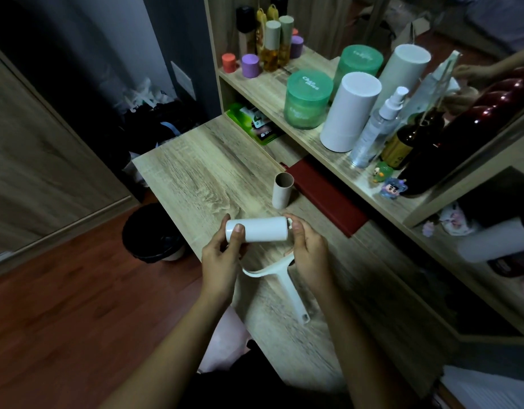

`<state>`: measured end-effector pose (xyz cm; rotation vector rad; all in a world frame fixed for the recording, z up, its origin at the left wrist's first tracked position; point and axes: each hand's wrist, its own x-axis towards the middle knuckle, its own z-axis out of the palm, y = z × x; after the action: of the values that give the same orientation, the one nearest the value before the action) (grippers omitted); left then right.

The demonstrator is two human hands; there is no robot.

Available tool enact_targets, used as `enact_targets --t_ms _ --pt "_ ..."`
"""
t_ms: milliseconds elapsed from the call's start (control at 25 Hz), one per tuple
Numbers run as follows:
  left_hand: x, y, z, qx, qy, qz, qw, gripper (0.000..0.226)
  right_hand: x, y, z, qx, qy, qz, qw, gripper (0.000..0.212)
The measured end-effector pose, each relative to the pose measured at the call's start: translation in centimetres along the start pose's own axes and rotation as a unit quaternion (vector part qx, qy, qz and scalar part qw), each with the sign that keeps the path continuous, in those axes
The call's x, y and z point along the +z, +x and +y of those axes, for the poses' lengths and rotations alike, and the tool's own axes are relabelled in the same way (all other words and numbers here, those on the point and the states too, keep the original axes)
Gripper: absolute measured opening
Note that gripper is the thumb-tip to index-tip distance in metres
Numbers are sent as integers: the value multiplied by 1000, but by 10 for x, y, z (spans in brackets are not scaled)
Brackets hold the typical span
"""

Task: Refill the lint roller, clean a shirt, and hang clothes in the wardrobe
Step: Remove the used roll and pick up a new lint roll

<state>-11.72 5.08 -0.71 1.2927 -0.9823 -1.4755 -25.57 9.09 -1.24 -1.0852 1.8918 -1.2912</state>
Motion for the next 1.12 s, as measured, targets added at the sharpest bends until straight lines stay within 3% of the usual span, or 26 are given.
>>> enact_targets --t_ms 120,240,400,520,1000,1120 --pt "3 3 -10 -122 -118 15 985 23 -5 1 7 -9 -20 -13 1000 41" --pt "4 4 -8 -229 -193 48 953 24 -9 0 12 -14 -38 -32 999 45" --pt "-3 11 -7 -210 -214 98 949 22 -15 2 26 1 -27 -52 998 40" --pt "-7 18 -3 -200 -223 130 945 11 -14 8 41 42 -108 -93 989 36" --pt "-7 11 0 -159 -170 86 969 21 -1 16 71 6 -309 -90 947 54" --pt "-7 10 0 -153 -159 68 973 25 -6 18 55 -28 -267 -32 963 49"
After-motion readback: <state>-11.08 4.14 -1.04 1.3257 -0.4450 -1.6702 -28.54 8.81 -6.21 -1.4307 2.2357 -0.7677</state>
